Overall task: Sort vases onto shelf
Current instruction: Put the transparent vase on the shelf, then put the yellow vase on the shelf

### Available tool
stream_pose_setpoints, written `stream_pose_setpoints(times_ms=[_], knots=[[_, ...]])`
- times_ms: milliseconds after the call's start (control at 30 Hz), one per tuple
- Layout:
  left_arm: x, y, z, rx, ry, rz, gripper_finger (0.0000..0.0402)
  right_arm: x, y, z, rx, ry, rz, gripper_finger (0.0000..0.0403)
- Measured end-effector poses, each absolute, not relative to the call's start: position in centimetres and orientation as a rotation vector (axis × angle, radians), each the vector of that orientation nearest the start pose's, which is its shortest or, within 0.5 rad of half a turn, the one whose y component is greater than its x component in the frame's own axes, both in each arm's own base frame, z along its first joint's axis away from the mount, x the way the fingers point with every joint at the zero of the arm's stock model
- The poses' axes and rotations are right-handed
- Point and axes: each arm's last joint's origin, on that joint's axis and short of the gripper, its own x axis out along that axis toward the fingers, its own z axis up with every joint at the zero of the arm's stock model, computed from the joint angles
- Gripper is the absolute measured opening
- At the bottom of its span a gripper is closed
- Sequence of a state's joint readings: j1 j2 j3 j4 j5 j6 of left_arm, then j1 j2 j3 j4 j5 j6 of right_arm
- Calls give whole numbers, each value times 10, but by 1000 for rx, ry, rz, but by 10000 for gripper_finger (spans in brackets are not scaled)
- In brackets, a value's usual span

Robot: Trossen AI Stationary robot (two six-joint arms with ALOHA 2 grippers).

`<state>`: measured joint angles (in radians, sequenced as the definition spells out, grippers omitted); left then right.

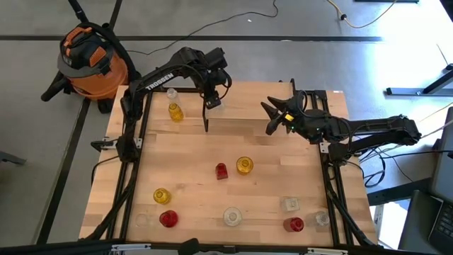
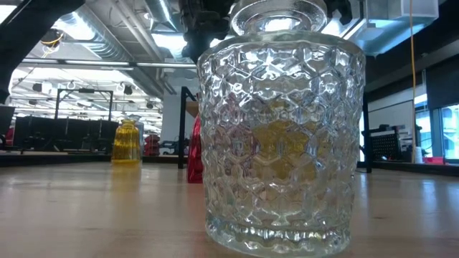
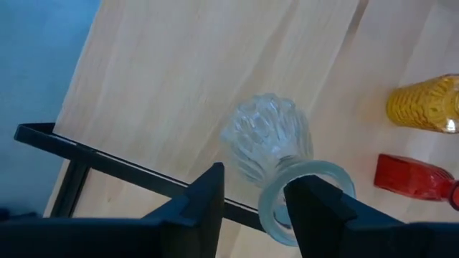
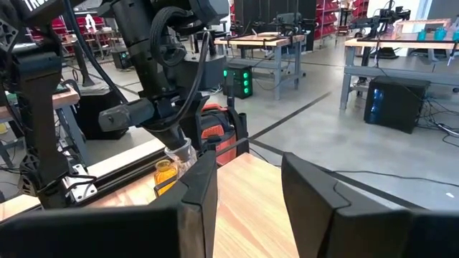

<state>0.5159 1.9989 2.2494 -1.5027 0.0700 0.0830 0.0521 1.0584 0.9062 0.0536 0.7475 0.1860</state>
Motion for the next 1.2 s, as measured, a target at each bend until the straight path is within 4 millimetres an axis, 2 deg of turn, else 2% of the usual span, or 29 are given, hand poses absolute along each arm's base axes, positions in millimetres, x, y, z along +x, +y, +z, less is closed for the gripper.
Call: stream_pose_setpoints(times_ms=[100,367,733,867,1067,1200], knots=[[331,188,373,-296,1210,343,135,231,-8,347,139,28,-701,117],[326,192,400,-268,1093,373,135,231,-8,347,139,28,-702,117],[320,196,402,-316,1090,386,135,232,-7,347,145,29,-659,117],[305,186,410,-370,1128,403,135,233,-6,347,182,22,-617,117],[280,175,431,-325,1082,462,135,239,-4,342,188,47,-559,117],[260,177,427,-343,1109,526,135,244,-3,338,211,64,-527,117]])
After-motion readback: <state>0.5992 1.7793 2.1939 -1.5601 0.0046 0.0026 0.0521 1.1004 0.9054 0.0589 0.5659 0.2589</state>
